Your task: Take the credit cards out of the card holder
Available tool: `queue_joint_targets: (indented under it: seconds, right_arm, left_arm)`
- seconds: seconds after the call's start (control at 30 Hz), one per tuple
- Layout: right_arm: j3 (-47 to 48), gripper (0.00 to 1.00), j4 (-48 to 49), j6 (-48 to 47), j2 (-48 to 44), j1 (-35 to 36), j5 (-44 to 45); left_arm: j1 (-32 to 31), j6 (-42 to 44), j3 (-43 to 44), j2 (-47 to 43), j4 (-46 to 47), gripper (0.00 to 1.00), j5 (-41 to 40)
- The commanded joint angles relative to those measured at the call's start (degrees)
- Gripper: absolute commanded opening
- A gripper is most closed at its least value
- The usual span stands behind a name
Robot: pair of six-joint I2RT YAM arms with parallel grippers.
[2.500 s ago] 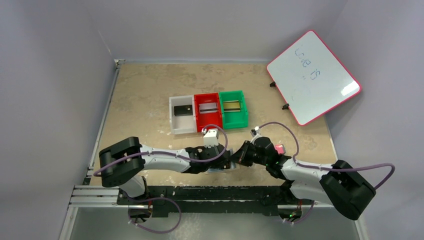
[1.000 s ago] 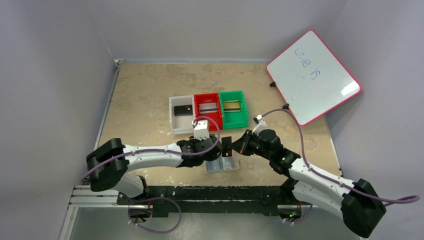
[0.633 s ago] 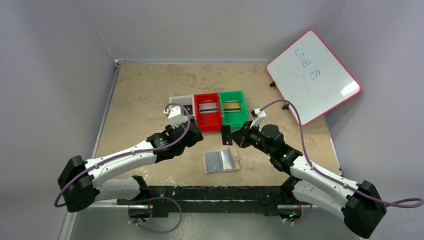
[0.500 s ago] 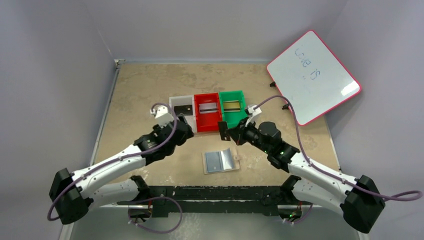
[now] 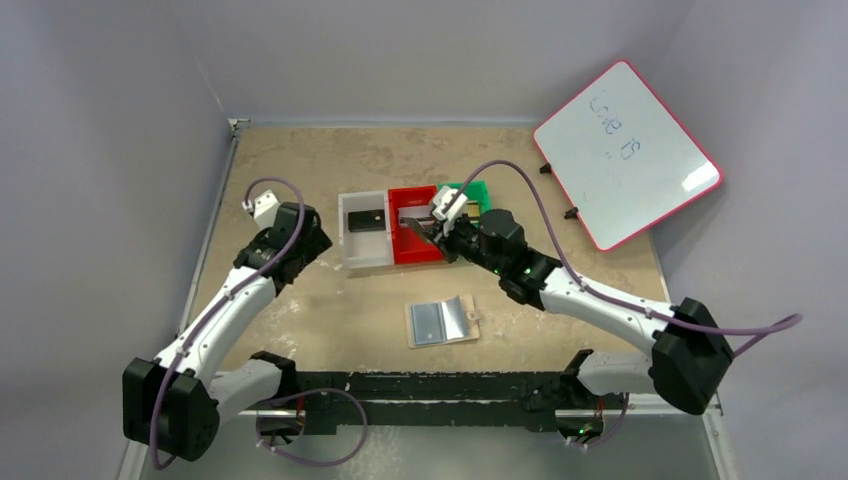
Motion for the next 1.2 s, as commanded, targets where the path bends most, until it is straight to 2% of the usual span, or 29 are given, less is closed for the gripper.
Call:
queue_joint_targets:
  seconds: [0.0, 0.23, 0.5, 0.67, 0.83, 1.17]
  right_arm:
    - [7.2, 0.0, 1.4, -6.7, 4.1, 0.2, 1.7]
    - [8.5, 0.0, 4.5, -3.3, 6.1, 0.2, 6.1]
    - [5.8, 0.0, 4.9, 0.6, 2.0, 0.2, 7.6]
    - [3.4, 0.0, 4.6, 1.0, -1.0, 0.1, 9.1]
    - [2.3, 0.0, 3.9, 0.4, -1.8, 0.1, 12.3]
    - [1.9, 0.0, 4.0, 0.6, -1.6, 0.0, 16.7]
  left_arm:
    - [5.9, 5.1, 4.9, 3.9, 6.1, 0.79, 10.6]
    - [8.9, 9.2, 14.4, 17.1, 14.5, 0.79, 23.4]
    - [11.5, 10.4, 20.4, 30.6, 19.0, 0.79, 29.0]
    - [12.0, 12.6, 21.1, 35.0, 23.8, 0.78, 34.1]
    - [12.0, 14.4, 22.3, 37.7, 24.7, 0.76, 38.5]
    - [12.0, 11.2, 20.5, 38.7, 28.9, 0.72, 46.8]
